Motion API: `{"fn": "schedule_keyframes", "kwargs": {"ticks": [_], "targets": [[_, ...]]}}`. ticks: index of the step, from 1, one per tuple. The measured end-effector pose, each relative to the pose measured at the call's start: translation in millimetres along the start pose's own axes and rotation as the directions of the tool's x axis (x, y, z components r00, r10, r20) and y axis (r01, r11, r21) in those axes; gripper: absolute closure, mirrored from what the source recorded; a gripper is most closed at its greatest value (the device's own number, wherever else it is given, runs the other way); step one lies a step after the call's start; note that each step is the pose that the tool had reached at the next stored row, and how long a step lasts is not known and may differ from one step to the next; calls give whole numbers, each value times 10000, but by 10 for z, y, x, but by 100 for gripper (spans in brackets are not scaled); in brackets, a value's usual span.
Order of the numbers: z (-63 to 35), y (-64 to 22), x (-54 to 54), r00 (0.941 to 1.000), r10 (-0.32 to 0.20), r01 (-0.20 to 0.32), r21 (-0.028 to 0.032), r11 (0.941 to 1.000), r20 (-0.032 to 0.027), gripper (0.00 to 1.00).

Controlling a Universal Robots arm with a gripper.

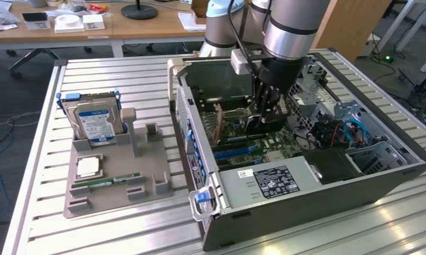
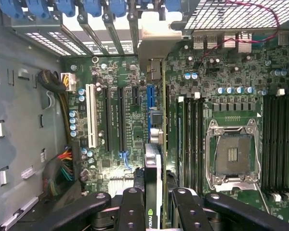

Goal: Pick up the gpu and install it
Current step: 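Insert the gpu into the slot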

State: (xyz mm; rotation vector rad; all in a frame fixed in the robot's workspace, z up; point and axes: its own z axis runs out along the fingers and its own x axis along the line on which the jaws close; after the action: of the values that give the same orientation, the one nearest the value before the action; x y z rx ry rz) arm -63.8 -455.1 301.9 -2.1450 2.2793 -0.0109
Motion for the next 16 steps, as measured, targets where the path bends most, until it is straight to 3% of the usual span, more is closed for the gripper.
{"fn": "schedule_keyframes", "kwargs": {"ticks": [8, 16], "targets": [[93, 10, 1, 10000, 1, -1, 1, 10000, 1, 73], [110, 16, 1, 10000, -6, 6, 2, 10000, 4, 73]]}}
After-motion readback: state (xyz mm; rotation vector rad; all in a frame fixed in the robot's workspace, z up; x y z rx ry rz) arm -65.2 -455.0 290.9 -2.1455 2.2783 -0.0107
